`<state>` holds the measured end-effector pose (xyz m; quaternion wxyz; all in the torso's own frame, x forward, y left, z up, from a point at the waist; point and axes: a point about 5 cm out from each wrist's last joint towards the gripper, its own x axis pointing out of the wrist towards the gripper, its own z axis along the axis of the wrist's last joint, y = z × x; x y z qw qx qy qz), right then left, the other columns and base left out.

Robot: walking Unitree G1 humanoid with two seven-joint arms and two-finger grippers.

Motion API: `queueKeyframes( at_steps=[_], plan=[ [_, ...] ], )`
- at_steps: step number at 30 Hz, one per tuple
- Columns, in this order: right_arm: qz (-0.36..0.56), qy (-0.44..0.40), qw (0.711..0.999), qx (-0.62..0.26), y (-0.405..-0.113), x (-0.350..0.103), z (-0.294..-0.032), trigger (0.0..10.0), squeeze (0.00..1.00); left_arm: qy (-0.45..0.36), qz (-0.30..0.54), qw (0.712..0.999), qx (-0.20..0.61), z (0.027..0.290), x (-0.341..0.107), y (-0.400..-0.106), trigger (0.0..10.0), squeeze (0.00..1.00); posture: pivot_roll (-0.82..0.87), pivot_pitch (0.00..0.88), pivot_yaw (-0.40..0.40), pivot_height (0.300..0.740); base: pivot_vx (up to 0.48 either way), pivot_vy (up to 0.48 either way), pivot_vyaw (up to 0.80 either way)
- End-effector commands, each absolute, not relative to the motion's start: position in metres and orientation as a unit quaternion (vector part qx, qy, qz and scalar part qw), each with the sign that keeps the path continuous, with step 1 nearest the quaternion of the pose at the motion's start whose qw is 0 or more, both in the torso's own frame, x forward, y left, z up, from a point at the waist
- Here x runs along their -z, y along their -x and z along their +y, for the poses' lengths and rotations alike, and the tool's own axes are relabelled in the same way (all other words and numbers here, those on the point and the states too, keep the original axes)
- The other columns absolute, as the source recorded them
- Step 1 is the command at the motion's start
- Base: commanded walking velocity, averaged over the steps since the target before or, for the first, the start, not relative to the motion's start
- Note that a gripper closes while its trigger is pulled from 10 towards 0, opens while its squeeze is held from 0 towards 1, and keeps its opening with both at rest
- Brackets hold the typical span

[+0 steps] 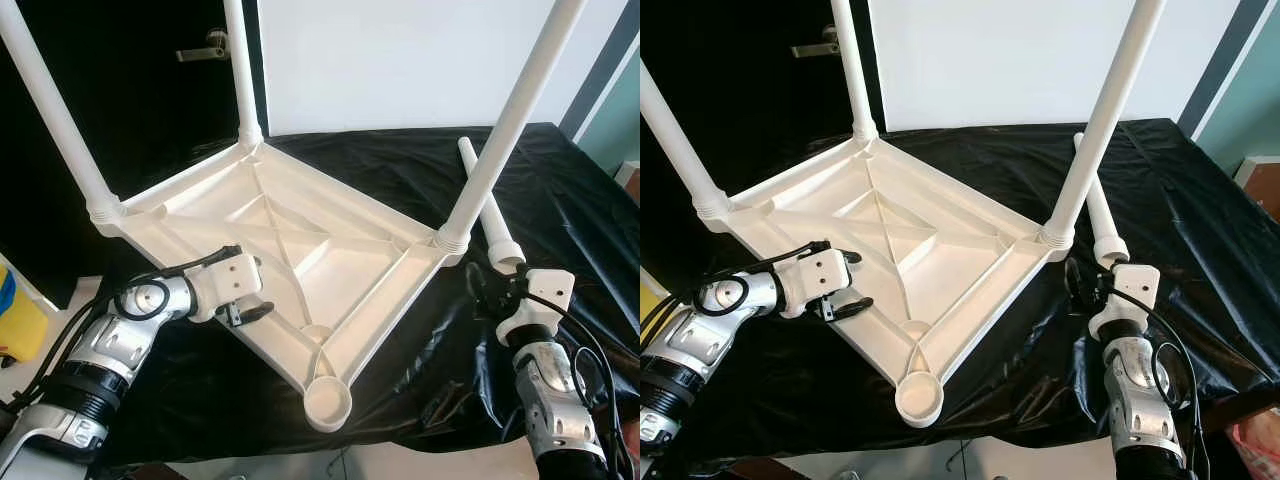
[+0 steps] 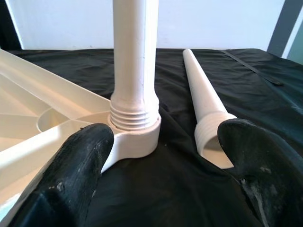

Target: Building children table

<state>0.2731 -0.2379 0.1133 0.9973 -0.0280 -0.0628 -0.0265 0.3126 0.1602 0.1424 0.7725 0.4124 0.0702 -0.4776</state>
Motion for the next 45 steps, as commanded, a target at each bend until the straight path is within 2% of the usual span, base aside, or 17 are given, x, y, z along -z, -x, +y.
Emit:
queueKeyframes(
  at_steps=[1,7,18,26,28,34,42,45],
  plan=[
    [-0.056,0.027,0.998,0.020,-0.272,-0.112,-0.238,10.0,0.00,-0.425,0.095,0.747,0.503,0.161,-0.136,-0.310,10.0,0.00,-0.01,0.007,0.004,0.740,0.000,0.000,0.00],
    [-0.055,0.026,0.998,0.019,-0.272,-0.115,-0.238,10.0,0.00,-0.411,0.108,0.735,0.528,0.162,-0.136,-0.309,10.0,0.00,-0.01,0.006,0.007,0.740,0.000,0.000,0.00],
    [-0.050,0.022,0.998,0.007,-0.267,-0.115,-0.236,10.0,0.00,-0.357,0.100,0.739,0.563,0.163,-0.148,-0.302,10.0,0.00,-0.02,0.010,0.005,0.740,0.000,0.000,0.00],
    [-0.047,0.023,0.999,-0.004,-0.267,-0.115,-0.233,10.0,0.00,-0.382,0.107,0.727,0.561,0.159,-0.141,-0.304,10.0,0.00,-0.02,0.014,0.005,0.740,0.000,0.000,0.00],
    [-0.047,0.022,0.999,-0.009,-0.268,-0.116,-0.230,10.0,0.00,-0.400,0.140,0.714,0.558,0.154,-0.131,-0.310,10.0,0.00,-0.01,0.013,0.009,0.740,0.000,0.000,0.00],
    [-0.047,0.021,0.999,-0.010,-0.268,-0.116,-0.229,10.0,0.00,-0.411,0.174,0.710,0.545,0.154,-0.126,-0.317,10.0,0.00,-0.02,0.010,0.017,0.740,0.000,0.000,0.00],
    [-0.046,0.020,0.999,-0.010,-0.266,-0.115,-0.228,10.0,0.00,-0.419,0.203,0.724,0.508,0.152,-0.126,-0.332,10.0,0.00,-0.03,0.007,0.027,0.740,0.000,0.000,0.00],
    [-0.046,0.021,0.999,-0.008,-0.266,-0.115,-0.227,10.0,0.00,-0.400,0.221,0.735,0.500,0.148,-0.128,-0.338,10.0,0.00,-0.03,0.003,0.035,0.740,0.000,0.000,0.00]
  ],
)
